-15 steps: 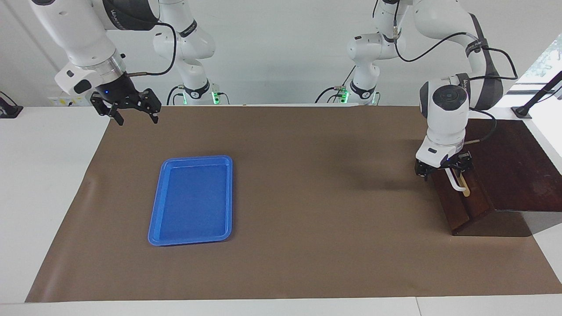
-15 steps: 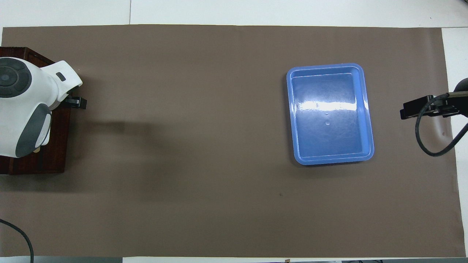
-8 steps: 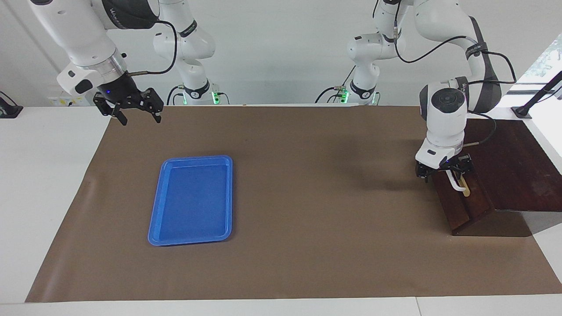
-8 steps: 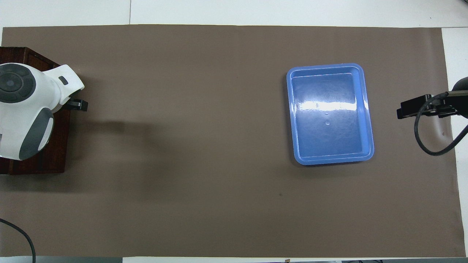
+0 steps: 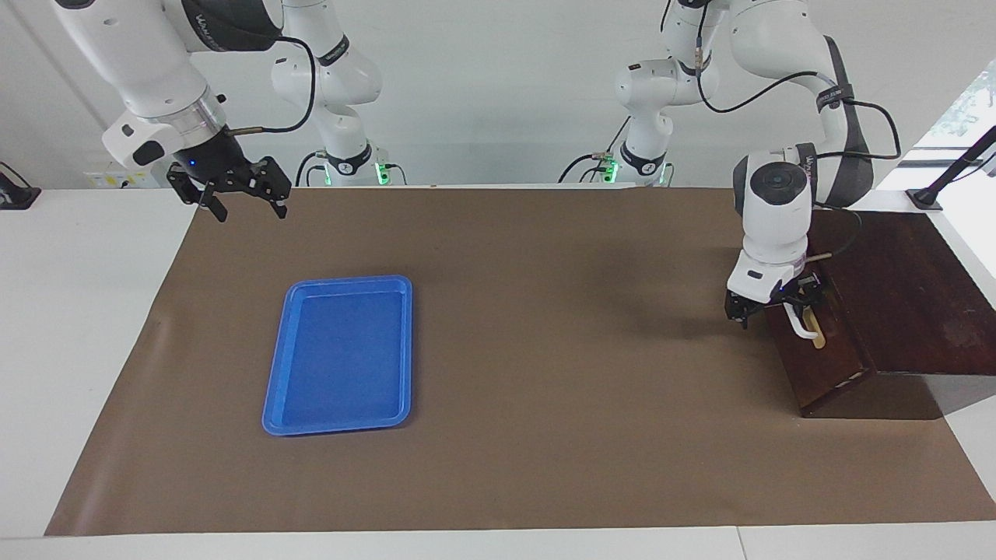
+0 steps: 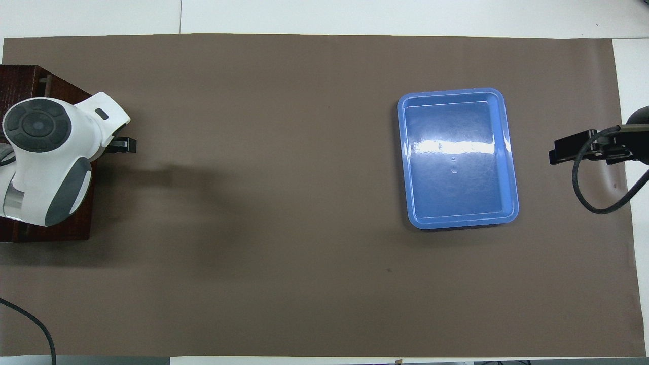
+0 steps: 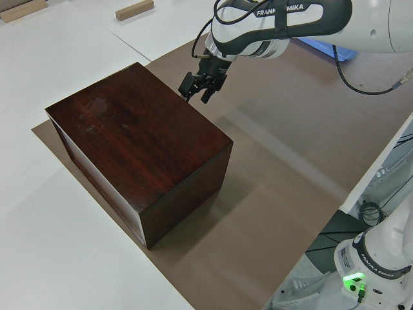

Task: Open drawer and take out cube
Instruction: 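Pull the drawer open by its handle with the left gripper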

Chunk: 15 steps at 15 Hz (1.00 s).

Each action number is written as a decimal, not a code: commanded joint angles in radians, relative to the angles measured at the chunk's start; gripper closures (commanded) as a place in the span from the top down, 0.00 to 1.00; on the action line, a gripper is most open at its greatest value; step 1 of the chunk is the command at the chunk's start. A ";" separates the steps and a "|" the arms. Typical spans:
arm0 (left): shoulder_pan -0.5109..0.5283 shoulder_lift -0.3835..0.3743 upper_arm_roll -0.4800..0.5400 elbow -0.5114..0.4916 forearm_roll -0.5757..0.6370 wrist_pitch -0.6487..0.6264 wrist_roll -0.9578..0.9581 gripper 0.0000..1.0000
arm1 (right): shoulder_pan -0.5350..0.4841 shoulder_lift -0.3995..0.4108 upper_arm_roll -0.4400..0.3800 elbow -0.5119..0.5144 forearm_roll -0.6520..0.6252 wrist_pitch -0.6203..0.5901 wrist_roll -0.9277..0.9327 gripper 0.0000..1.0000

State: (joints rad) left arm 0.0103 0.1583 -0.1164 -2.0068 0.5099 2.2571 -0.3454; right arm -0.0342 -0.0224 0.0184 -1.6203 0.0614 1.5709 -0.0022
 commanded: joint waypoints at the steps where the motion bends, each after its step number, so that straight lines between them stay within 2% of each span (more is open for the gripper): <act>1: -0.097 0.023 -0.002 0.002 -0.025 0.024 -0.147 1.00 | -0.007 -0.013 0.011 -0.009 0.012 0.000 0.015 1.00; 4: -0.157 0.023 0.000 0.016 -0.129 0.013 -0.165 1.00 | -0.009 -0.013 0.026 -0.010 0.012 -0.006 0.015 1.00; 12: -0.219 0.029 0.001 0.051 -0.195 -0.025 -0.237 1.00 | -0.009 -0.013 0.028 -0.010 0.011 -0.008 0.011 1.00; 13: -0.216 0.029 0.001 0.087 -0.200 -0.069 -0.241 1.00 | -0.009 -0.013 0.028 -0.010 0.012 -0.008 0.013 1.00; 15: -0.205 0.058 0.003 0.298 -0.293 -0.289 -0.265 1.00 | -0.009 -0.013 0.028 -0.010 0.012 -0.006 0.018 1.00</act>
State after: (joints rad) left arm -0.1884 0.1717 -0.1231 -1.9197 0.2968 2.1628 -0.5931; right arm -0.0332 -0.0224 0.0374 -1.6209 0.0614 1.5694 -0.0022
